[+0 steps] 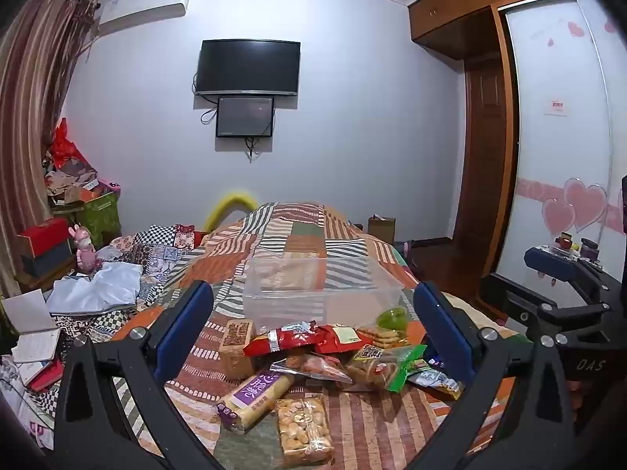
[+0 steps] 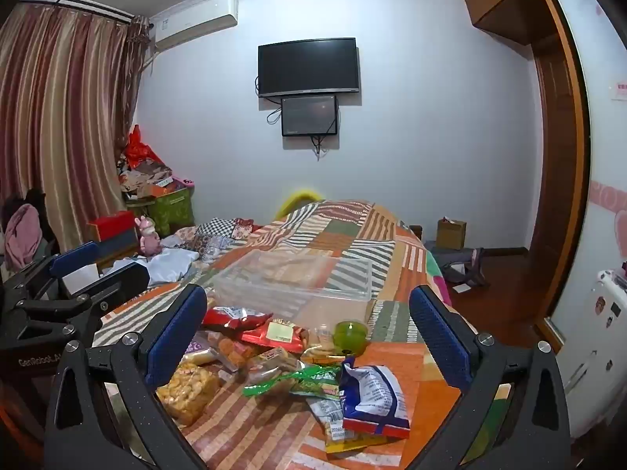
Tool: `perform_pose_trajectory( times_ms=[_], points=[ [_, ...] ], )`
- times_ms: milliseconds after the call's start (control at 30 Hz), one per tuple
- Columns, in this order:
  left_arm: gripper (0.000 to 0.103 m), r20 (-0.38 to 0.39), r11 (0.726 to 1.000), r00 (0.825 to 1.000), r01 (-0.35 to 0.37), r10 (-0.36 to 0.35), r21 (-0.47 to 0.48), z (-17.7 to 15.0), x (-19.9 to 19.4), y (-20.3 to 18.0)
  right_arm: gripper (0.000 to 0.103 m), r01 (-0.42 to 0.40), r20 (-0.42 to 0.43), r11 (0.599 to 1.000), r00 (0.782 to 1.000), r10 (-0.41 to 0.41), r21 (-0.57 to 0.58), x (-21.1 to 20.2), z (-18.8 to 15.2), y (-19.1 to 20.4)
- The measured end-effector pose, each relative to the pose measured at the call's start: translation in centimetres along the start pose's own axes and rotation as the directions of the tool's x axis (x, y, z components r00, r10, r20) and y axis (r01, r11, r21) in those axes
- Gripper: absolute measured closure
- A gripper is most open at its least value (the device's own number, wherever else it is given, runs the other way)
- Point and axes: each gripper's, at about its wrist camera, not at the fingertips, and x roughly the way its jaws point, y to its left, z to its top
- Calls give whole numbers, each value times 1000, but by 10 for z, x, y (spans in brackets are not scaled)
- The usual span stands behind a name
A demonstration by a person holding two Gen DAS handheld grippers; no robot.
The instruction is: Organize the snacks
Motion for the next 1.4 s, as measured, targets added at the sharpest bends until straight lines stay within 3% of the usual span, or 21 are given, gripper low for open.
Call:
perform_pose_trajectory(
  times_ms=[1400],
  points=[
    [0,-23,999,1000,11,-11,-35,-4,5,6,0,-5,-9,1000,1000,5,5,0,-1,5]
  ],
)
